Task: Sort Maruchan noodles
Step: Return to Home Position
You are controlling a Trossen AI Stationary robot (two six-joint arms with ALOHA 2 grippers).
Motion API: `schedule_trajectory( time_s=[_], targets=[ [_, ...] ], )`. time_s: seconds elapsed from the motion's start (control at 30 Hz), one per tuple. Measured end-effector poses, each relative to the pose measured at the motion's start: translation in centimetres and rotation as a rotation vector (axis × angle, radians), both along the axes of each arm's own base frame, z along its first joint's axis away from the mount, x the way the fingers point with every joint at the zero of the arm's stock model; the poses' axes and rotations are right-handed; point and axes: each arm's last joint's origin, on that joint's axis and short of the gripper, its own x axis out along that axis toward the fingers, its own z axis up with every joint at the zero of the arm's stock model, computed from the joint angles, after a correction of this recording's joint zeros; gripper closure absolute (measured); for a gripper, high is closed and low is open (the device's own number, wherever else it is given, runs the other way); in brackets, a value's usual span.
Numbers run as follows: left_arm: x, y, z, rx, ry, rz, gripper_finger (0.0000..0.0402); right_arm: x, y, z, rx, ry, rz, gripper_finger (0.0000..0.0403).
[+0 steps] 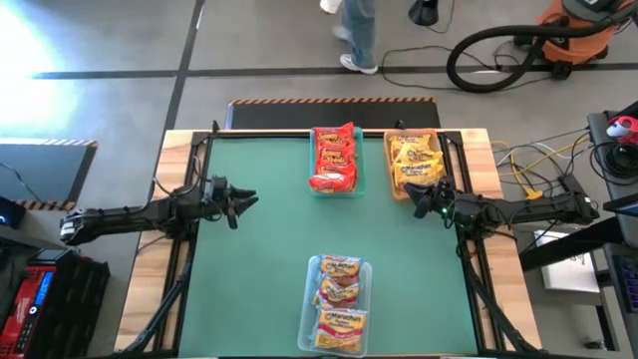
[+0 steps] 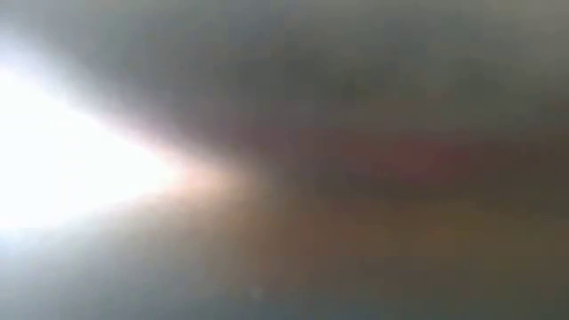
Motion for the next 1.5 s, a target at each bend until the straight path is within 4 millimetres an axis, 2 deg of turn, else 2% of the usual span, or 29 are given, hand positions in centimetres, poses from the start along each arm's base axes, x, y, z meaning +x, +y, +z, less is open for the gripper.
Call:
schedule_trajectory(
  time_s=[0.73, 1.5],
  targets=[
    [0.22, 0.12, -0.71, -0.029, 0.07, 0.028, 0.0283, 0.0, 0.0, 0.01, 0.0, -0.002, 0.0, 0.03],
    [0.26, 0.13, -0.52, -0.024, 0.05, 0.032, 0.0283, 0.0, 0.0, 0.0, 0.0, -0.001, 0.0, 0.03]
  ],
)
